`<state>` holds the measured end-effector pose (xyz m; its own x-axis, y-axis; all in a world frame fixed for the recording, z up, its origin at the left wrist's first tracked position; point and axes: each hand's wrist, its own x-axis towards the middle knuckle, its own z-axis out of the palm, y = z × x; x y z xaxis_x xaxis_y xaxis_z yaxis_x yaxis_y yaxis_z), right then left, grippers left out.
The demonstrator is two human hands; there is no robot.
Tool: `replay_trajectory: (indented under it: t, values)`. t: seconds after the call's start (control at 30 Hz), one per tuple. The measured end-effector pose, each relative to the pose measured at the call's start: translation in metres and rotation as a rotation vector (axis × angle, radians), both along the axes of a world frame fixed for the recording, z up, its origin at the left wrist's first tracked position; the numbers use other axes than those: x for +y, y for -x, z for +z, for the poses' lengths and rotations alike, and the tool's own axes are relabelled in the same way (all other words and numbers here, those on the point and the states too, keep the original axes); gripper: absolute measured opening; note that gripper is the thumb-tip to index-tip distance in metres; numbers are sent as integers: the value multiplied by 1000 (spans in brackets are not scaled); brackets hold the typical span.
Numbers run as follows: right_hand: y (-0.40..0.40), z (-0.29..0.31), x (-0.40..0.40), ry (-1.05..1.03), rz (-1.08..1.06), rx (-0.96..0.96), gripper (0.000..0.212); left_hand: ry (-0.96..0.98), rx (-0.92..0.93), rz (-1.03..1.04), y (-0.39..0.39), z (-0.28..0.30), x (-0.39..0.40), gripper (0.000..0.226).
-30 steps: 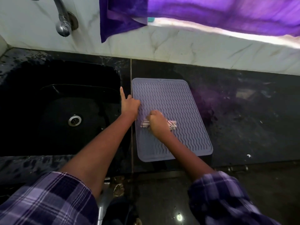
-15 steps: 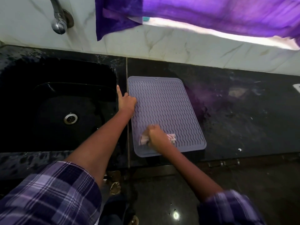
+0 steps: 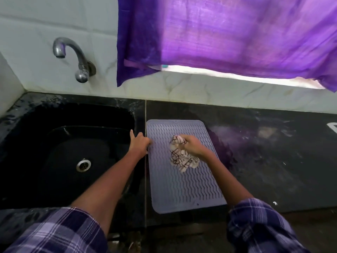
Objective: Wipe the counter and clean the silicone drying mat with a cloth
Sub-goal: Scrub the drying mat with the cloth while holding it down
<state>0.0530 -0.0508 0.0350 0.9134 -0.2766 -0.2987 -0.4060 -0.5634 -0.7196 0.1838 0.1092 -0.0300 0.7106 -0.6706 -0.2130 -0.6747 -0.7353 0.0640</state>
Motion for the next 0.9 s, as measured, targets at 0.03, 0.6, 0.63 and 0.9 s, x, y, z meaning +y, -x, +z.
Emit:
replay_trajectory:
  t: [0.03, 0.6, 0.63, 0.9]
  values:
    - [-8, 0, -9, -99, -68, -29, 20, -19, -22, 4, -10, -1, -4, 28]
    - [-181, -80, -29, 779, 182, 61, 30, -337, -123, -36, -106, -13, -80, 83]
    - [-178, -78, -32, 753, 197, 49, 29, -356, -122, -38, -106, -11, -80, 83]
    - [-170, -44, -46, 621, 311, 230, 25, -309, -98, -40, -105, -7, -73, 80]
